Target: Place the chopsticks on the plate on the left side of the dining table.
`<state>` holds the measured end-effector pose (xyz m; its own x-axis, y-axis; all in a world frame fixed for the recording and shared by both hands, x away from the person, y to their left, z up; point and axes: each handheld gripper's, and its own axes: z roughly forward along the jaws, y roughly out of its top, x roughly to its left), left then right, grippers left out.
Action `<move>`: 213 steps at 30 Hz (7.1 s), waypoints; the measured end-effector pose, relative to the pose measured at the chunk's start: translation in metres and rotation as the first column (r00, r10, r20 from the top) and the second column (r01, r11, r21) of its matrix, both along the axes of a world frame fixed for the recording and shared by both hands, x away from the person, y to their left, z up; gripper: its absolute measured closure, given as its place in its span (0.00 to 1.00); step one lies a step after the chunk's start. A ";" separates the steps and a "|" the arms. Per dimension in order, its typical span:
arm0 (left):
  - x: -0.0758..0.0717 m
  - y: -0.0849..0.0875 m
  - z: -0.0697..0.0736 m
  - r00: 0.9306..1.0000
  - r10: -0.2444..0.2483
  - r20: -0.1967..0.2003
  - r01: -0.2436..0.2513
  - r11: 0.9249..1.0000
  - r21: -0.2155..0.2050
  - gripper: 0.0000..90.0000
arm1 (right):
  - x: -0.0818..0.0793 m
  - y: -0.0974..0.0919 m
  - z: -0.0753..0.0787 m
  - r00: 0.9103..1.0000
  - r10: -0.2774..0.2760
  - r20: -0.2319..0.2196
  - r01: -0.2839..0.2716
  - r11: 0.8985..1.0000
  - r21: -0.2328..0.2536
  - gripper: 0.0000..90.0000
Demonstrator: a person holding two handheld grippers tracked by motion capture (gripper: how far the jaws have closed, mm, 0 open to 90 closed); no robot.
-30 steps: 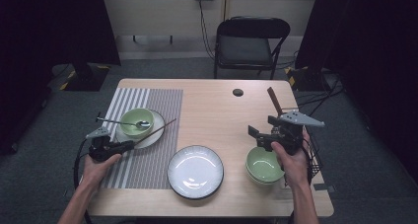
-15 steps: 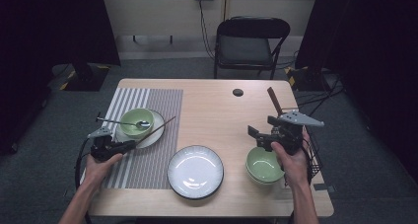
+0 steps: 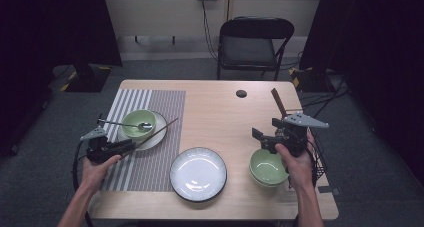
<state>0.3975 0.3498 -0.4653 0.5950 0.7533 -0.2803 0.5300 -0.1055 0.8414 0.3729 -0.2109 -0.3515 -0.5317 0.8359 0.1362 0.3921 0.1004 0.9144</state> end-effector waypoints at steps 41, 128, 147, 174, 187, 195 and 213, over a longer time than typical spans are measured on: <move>-0.009 -0.091 -0.027 0.973 -0.205 -0.108 0.226 0.940 0.256 0.36 | 0.043 -0.025 0.029 0.999 -0.042 -0.008 0.042 0.998 -0.040 0.17; -0.019 -0.102 -0.035 0.975 -0.221 -0.002 0.207 0.911 0.355 0.26 | 0.074 -0.057 -0.013 0.967 -0.185 -0.175 0.146 0.966 -0.212 0.88; -0.019 -0.102 -0.035 0.976 -0.219 -0.003 0.206 0.912 0.354 0.26 | 0.073 -0.065 0.003 0.985 -0.171 -0.036 0.168 0.983 -0.072 0.94; -0.018 -0.100 -0.032 0.979 -0.202 -0.031 0.200 0.918 0.341 0.31 | 0.068 -0.048 0.053 0.988 -0.119 0.098 0.120 0.993 -0.012 0.93; -0.020 -0.097 -0.020 0.982 -0.190 -0.018 0.188 0.944 0.273 0.32 | 0.071 -0.032 0.067 0.992 -0.068 0.109 0.072 0.997 -0.028 0.94; -0.019 -0.095 -0.012 0.980 -0.199 -0.023 0.199 0.961 0.193 0.30 | 0.072 -0.008 0.058 0.998 -0.014 0.068 0.013 1.000 0.017 0.94; -0.014 -0.116 0.021 0.961 -0.274 0.027 0.269 0.956 0.118 0.27 | 0.071 0.042 0.051 0.995 0.082 0.063 -0.086 0.995 0.058 0.94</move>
